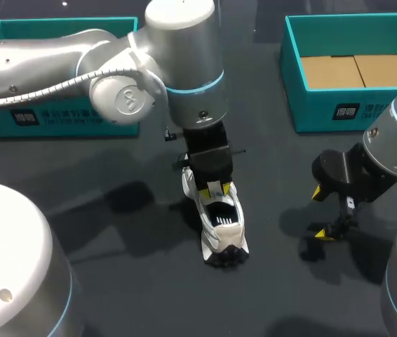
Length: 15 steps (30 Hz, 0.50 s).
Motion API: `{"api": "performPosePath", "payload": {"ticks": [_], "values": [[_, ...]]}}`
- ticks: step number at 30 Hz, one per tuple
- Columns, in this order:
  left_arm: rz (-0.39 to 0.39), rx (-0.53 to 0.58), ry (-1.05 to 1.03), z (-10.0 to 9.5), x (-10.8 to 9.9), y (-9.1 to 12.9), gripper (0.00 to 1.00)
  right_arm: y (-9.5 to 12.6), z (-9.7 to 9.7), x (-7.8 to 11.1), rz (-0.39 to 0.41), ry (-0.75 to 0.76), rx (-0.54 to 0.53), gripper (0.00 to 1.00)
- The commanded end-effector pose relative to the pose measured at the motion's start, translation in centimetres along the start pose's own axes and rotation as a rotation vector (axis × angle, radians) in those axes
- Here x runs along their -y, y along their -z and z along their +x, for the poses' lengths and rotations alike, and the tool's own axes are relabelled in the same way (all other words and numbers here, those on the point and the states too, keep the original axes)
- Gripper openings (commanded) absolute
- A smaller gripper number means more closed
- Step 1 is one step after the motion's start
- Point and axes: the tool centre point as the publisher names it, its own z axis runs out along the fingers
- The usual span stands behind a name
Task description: Take the shoe out of the shoebox, open the shoe tongue, remove and reinsert the insole, then place the shoe into the shoebox
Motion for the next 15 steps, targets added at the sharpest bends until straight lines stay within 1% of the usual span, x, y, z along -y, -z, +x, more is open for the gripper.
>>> {"api": "performPosePath", "payload": {"ticks": [1, 4, 6, 11, 13, 15], "values": [[0.009, -0.004, -0.003, -0.3, 0.0, -1.3, 0.30, 0.0, 0.2, 0.1, -0.001, 0.001, 0.002, 1.00], [-0.002, -0.002, -0.009, -0.2, 0.5, -1.0, 0.30, 0.0, 0.2, 0.1, -0.001, 0.001, 0.002, 1.00], [-0.018, 0.015, -0.017, -0.1, 1.0, -0.1, 0.31, 0.0, 0.2, 0.1, -0.001, 0.001, 0.002, 1.00], [-0.039, 0.033, -0.007, -0.1, 1.2, 1.2, 0.31, 0.0, 0.2, 0.1, -0.001, 0.001, 0.002, 1.00], [-0.045, 0.044, 0.002, -0.1, 1.4, 1.8, 0.31, 0.0, 0.2, 0.1, -0.001, 0.001, 0.002, 1.00], [-0.051, 0.049, 0.051, -0.1, 1.5, 2.7, 0.35, 0.0, 0.2, 0.1, -0.001, 0.001, 0.002, 1.00]]}}
